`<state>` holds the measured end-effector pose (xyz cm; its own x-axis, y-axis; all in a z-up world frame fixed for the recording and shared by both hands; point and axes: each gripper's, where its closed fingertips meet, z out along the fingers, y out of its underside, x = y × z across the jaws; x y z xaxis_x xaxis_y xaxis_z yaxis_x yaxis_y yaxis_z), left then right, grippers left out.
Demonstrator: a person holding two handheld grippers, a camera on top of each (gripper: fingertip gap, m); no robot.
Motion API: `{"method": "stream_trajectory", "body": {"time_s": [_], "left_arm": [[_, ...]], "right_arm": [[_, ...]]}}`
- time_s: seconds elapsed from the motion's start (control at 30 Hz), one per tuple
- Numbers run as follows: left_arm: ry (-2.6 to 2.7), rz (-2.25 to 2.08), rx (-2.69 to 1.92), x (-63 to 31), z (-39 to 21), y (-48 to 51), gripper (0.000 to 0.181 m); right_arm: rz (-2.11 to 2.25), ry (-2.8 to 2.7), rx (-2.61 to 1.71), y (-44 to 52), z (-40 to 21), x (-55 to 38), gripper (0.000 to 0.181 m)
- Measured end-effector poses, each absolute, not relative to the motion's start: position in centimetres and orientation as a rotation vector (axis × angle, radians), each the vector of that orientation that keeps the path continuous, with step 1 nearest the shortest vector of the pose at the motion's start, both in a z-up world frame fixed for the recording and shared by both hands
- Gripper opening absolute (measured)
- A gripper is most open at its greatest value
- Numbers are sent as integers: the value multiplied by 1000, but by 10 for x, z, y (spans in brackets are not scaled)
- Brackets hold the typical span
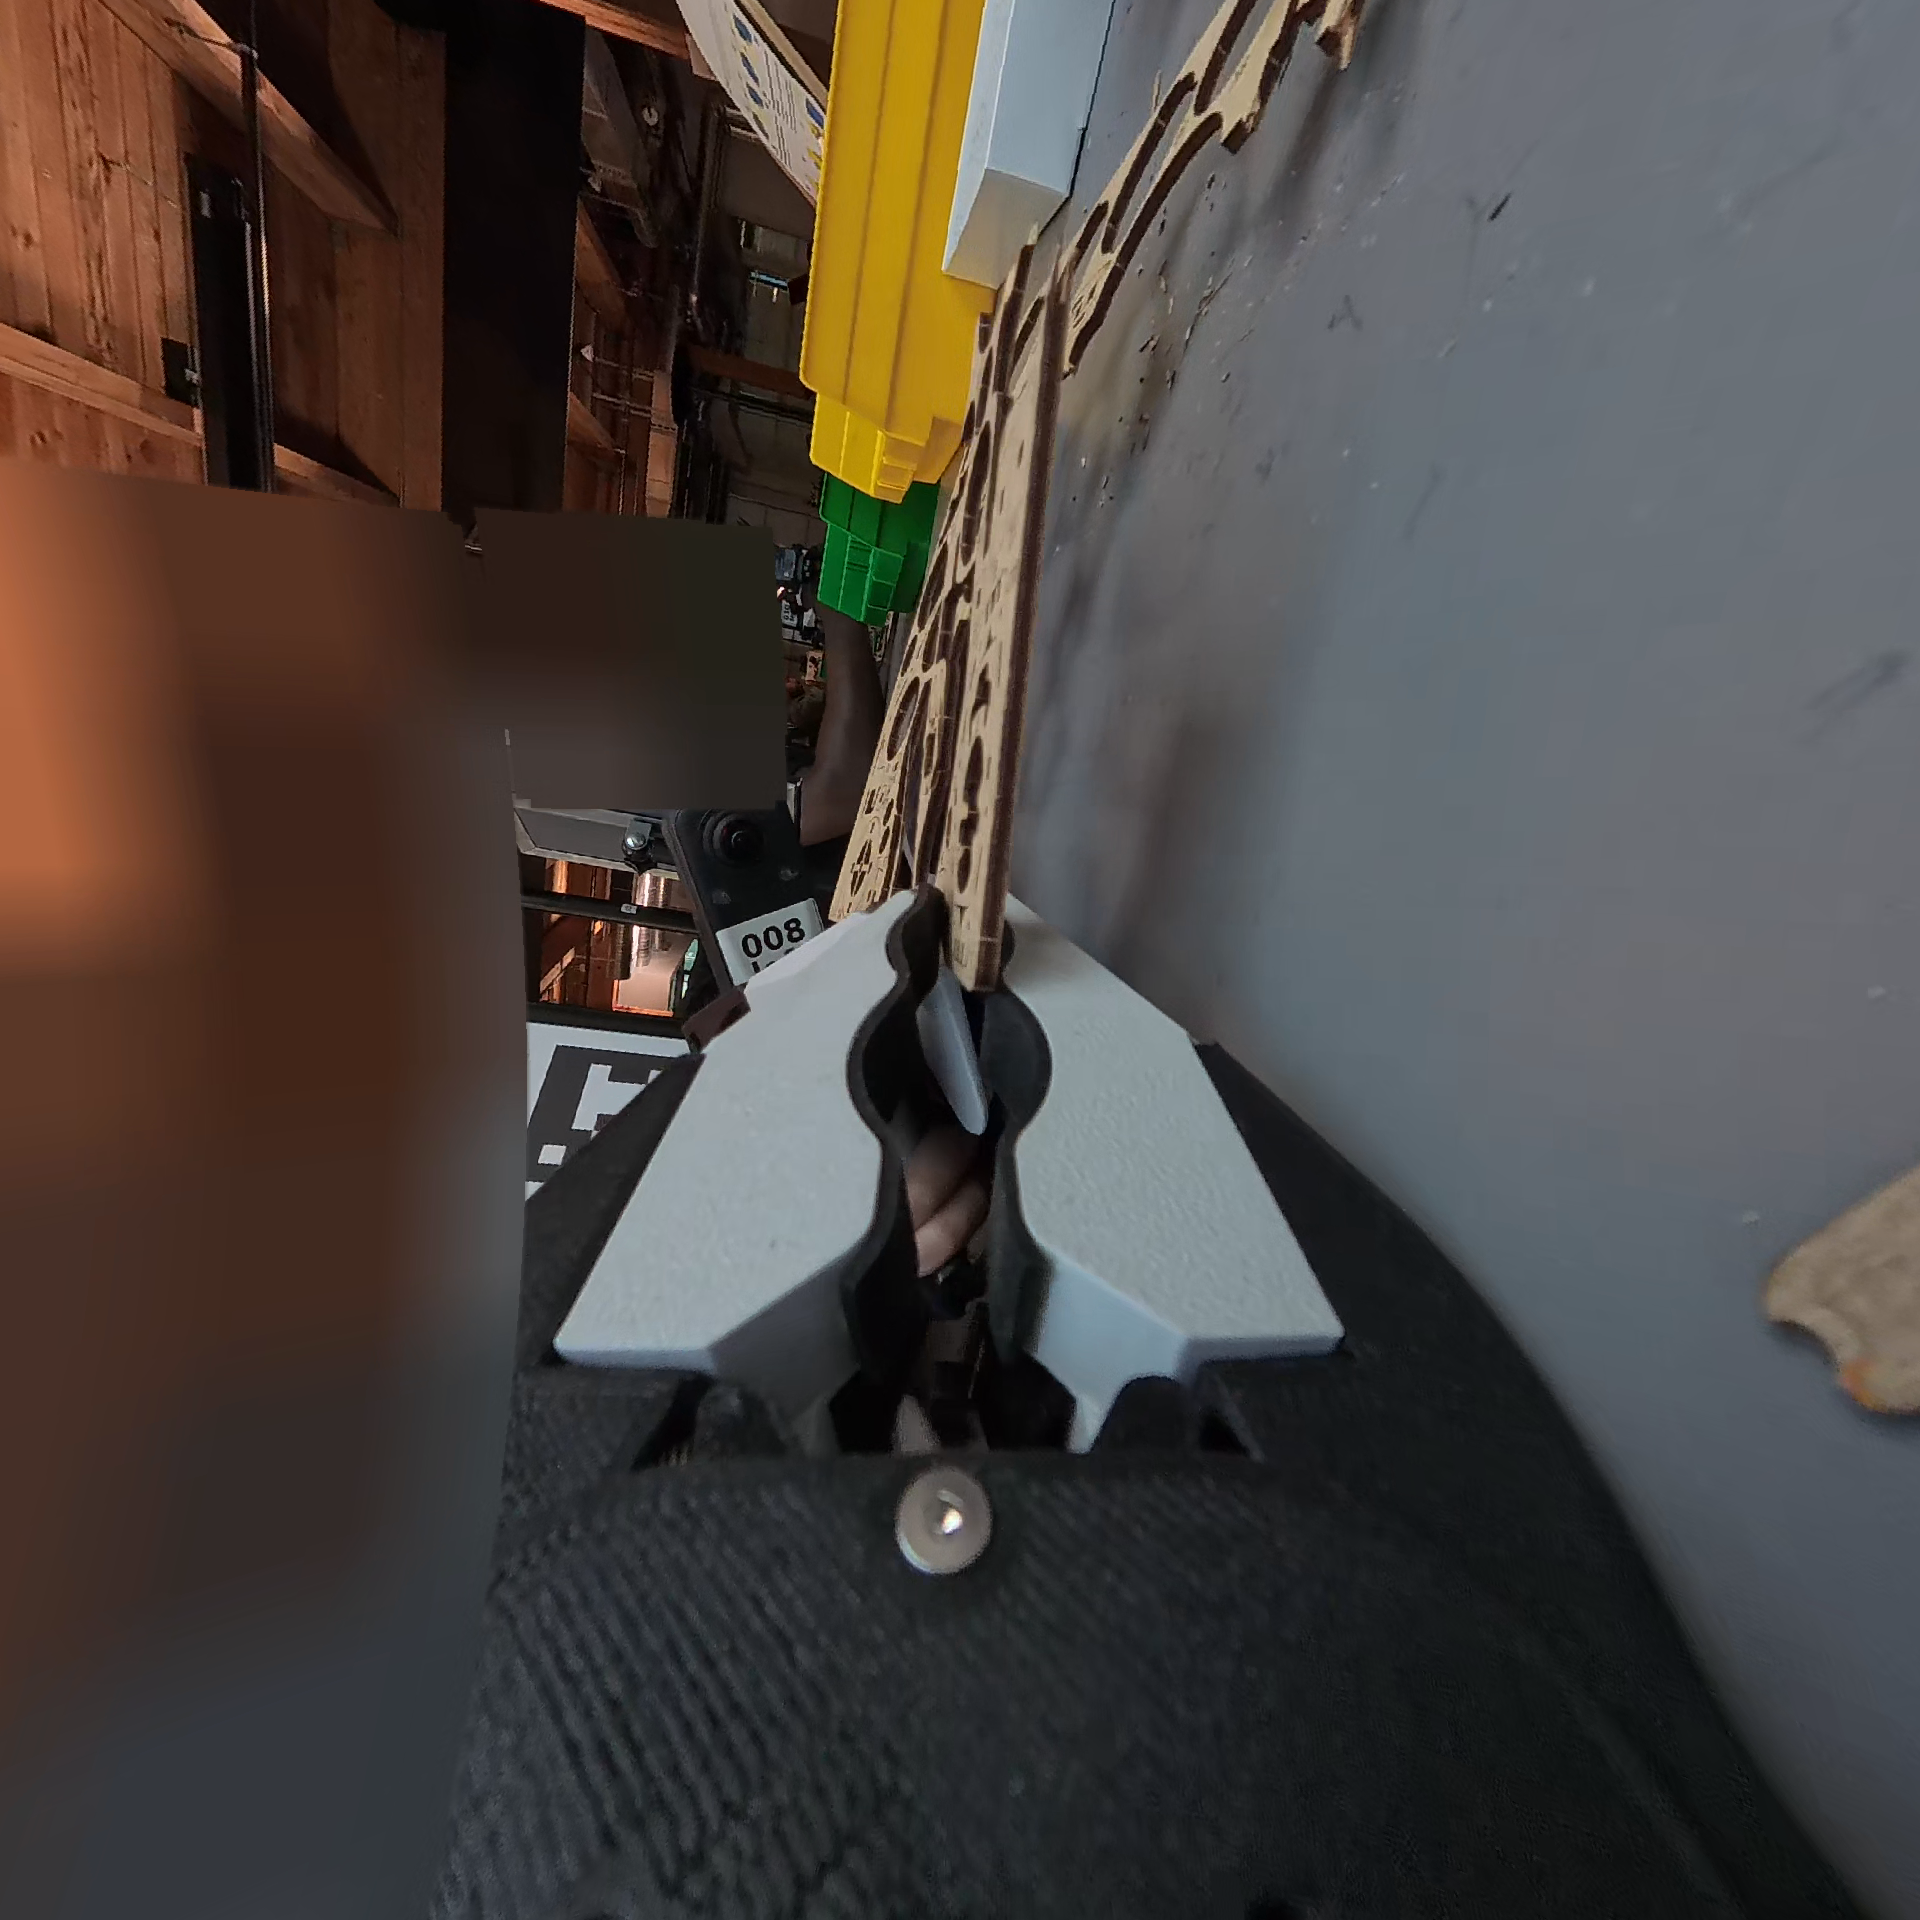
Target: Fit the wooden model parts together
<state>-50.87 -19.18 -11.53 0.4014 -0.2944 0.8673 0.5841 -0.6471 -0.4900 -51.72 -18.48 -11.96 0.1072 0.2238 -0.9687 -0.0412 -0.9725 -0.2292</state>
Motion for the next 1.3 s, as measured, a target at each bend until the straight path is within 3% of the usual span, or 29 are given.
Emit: {"method": "stream_trajectory", "body": {"time_s": [0.03,0.33,0.53,0.8,1.03,1.17,1.3], "left_arm": [[-247,-1351,-1846,-508,-116,-192,0],[-287,-1476,-1746,-514,-107,-191,0],[-357,-1461,-1735,-530,-108,-186,0],[-419,-1502,-1769,-530,-111,-183,0],[-469,-1509,-1772,-532,-112,-182,0],[-466,-1497,-1782,-531,-113,-180,0],[-459,-1494,-1791,-528,-113,-179,1]], "right_arm": [[1960,-187,-2184,-185,-120,-517,2],[1978,-264,-2112,-186,-112,-518,8],[1545,-598,-2100,-187,-119,-495,25],[694,-1518,-1384,-187,-86,-521,52],[26,-1789,-873,-173,-116,-530,27],[-60,-1750,-765,-178,-112,-534,13],[-95,-1763,-764,-176,-118,-537,11]]}}
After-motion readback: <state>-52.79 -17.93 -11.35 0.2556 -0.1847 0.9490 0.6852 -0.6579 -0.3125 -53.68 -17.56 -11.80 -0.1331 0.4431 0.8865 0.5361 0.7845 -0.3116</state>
